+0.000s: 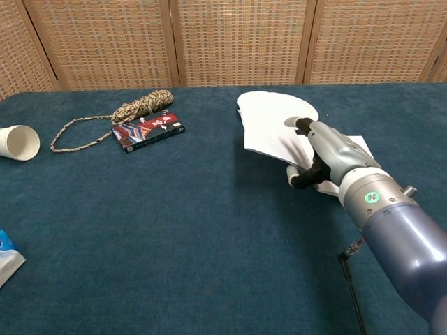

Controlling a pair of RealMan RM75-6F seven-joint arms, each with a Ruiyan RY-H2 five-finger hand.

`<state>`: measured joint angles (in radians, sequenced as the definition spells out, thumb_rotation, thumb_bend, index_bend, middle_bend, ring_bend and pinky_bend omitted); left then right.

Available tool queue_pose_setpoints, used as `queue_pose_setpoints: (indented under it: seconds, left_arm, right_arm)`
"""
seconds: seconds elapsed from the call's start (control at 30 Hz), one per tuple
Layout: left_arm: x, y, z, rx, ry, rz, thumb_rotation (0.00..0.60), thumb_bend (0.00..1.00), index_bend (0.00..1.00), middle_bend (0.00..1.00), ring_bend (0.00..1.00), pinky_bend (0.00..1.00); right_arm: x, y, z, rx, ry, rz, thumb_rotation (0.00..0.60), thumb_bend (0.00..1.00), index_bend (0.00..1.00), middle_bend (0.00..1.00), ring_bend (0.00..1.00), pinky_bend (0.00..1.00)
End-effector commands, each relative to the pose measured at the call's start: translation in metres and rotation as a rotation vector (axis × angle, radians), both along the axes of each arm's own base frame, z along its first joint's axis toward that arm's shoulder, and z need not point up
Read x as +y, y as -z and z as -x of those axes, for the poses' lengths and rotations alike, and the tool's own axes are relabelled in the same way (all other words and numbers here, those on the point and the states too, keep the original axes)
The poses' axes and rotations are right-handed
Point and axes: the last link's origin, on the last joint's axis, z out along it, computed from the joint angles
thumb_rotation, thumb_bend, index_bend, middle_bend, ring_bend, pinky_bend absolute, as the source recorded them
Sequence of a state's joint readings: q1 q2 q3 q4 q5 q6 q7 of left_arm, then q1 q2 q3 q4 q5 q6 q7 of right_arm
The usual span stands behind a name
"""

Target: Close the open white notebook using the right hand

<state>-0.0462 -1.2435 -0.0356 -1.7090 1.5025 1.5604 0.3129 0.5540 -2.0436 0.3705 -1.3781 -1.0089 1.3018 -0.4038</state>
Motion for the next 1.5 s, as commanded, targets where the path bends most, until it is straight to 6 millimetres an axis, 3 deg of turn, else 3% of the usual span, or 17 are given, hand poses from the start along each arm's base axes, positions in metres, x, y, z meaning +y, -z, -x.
queue_pose_setpoints:
  seconds: [0.03, 0.23, 0.47, 0.7, 0.93, 1.5]
  left_arm:
    - [0.000, 0.000, -0.001, 0.001, 0.002, 0.001, 0.600, 0.08, 0.00, 0.00, 0.00, 0.00]
    - [-0.002, 0.001, -0.004, -0.001, 0.017, 0.000, 0.600, 0.08, 0.00, 0.00, 0.00, 0.00]
    - [-0.004, 0.000, -0.006, -0.003, 0.026, -0.005, 0.600, 0.08, 0.00, 0.00, 0.00, 0.00]
    - [-0.004, 0.000, -0.007, 0.000, 0.028, -0.001, 0.600, 0.08, 0.00, 0.00, 0.00, 0.00]
    - [-0.005, 0.001, -0.010, -0.002, 0.036, 0.001, 0.600, 0.08, 0.00, 0.00, 0.00, 0.00]
    - [-0.019, -0.007, -0.022, -0.001, 0.091, -0.028, 0.600, 0.08, 0.00, 0.00, 0.00, 0.00]
  right_arm:
    - [-0.001, -0.004, 0.003, -0.003, 0.021, 0.004, 0.600, 0.68, 0.00, 0.00, 0.00, 0.00]
    - [-0.002, -0.017, 0.010, 0.006, 0.038, 0.026, 0.600, 0.75, 0.00, 0.00, 0.00, 0.00]
    - [-0.003, -0.026, 0.017, 0.007, 0.064, 0.047, 0.600, 0.76, 0.00, 0.00, 0.00, 0.00]
    - [-0.004, -0.035, 0.025, -0.007, 0.081, 0.070, 0.600, 0.70, 0.00, 0.00, 0.00, 0.00]
    - [0.003, -0.042, 0.043, -0.011, 0.100, 0.104, 0.600, 0.55, 0.00, 0.00, 0.00, 0.00]
    - [0.019, -0.082, 0.079, 0.044, 0.139, 0.147, 0.600, 0.54, 0.00, 0.00, 0.00, 0.00]
